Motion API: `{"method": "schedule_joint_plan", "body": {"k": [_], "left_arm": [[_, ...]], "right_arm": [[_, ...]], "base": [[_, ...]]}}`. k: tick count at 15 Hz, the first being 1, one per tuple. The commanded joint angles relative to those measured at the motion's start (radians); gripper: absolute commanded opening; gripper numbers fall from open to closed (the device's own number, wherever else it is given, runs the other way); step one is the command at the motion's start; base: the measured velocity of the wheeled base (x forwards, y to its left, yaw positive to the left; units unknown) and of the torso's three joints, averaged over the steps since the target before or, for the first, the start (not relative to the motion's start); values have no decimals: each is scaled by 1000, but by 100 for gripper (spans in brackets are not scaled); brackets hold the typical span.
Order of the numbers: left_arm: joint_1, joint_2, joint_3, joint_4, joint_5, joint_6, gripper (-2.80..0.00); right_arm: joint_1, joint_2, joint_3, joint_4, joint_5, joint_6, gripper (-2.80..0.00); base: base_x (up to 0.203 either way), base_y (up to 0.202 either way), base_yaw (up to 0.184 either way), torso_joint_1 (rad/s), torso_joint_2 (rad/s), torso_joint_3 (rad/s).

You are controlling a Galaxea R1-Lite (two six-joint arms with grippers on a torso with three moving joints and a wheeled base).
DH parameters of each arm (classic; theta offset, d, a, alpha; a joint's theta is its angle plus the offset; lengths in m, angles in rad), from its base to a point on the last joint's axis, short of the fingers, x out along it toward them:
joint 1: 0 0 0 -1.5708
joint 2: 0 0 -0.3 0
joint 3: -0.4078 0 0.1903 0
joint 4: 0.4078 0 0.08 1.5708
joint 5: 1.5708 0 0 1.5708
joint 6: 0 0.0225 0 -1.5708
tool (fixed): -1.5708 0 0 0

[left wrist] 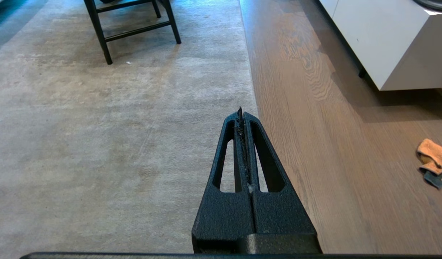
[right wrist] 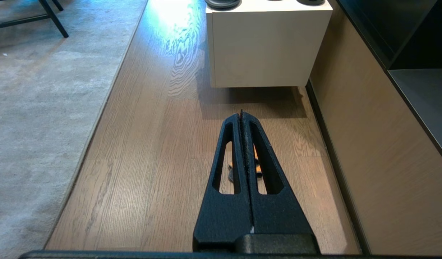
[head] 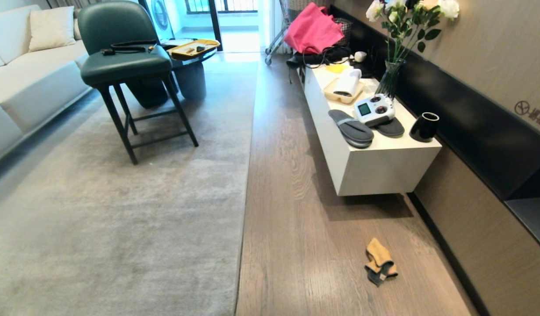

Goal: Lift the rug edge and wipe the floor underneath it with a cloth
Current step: Pick up the rag

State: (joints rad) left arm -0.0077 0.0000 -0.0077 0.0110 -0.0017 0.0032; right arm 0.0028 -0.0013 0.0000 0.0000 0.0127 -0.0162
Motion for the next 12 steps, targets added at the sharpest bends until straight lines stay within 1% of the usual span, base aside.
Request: {"method": "schedule_joint_plan", "body": {"k": [1,6,12], "left_arm": [[0,0,0,1,0,0,-280],[0,0,-2,4,0,0,-280],[0,0,-2,4,0,0,-280]], "right_arm": [[0,1,0,0,1,-1,-280],[0,1,0,0,1,-1,-280],[0,1,0,0,0,-1,-280]], "base": [[0,0,0,0,0,0],[0,0,0,0,2,-30],[0,0,0,3,3,-180]]}}
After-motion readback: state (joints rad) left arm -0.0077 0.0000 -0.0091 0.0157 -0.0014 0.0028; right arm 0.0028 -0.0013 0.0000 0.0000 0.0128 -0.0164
